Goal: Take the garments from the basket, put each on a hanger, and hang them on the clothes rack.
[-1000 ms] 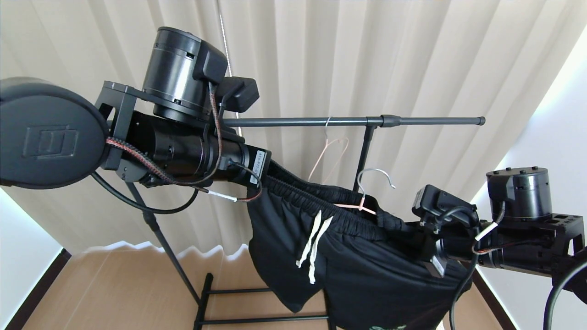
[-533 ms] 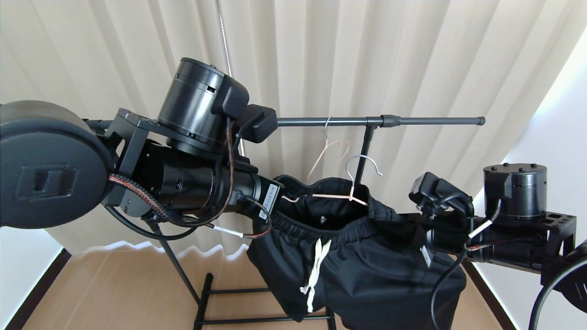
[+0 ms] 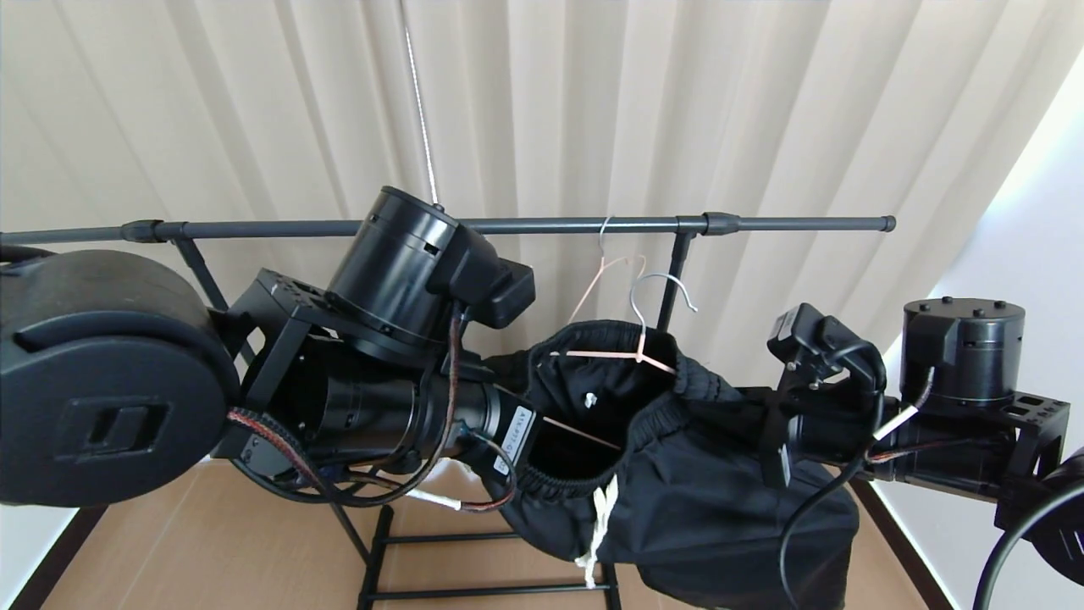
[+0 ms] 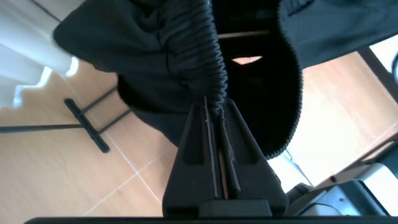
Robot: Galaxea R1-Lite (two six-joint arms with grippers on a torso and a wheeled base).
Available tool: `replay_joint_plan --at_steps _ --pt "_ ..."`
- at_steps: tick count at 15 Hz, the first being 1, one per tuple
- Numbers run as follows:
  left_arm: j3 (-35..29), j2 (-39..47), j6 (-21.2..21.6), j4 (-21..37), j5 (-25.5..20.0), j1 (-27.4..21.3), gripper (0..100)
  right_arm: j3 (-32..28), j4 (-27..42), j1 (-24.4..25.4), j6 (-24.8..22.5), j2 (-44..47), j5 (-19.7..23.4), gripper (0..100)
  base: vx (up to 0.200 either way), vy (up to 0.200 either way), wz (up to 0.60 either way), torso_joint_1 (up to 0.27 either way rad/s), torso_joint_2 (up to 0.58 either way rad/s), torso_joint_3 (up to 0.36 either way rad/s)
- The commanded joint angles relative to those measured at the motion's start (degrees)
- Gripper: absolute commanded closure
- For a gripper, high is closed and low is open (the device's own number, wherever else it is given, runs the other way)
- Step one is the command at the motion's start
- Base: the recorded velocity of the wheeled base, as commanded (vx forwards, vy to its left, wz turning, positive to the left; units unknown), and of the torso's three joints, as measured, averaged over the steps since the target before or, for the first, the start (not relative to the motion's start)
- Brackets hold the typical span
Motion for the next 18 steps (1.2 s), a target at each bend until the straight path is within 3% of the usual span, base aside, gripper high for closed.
replay_joint_plan --at_steps 1,9,18 --pt "0.8 0.2 -1.0 -0.1 0.0 -1.4 100 0.3 -0.6 0.0 1.0 0.4 2.0 100 0.0 0.0 0.0 0.0 0.0 0.0" --pt "0.3 3.5 -3.6 -0.3 0.0 -5.0 100 1.9 -5.5 0.2 5.4 -0.2 4.7 100 0.0 0.0 0.0 0.0 0.0 0.0" --pt "-1.3 7.8 -7.0 -4.8 1.7 -5.6 100 4.6 -9.3 2.9 5.4 -4.0 6.0 100 0.0 0.0 0.0 0.0 0.0 0.0"
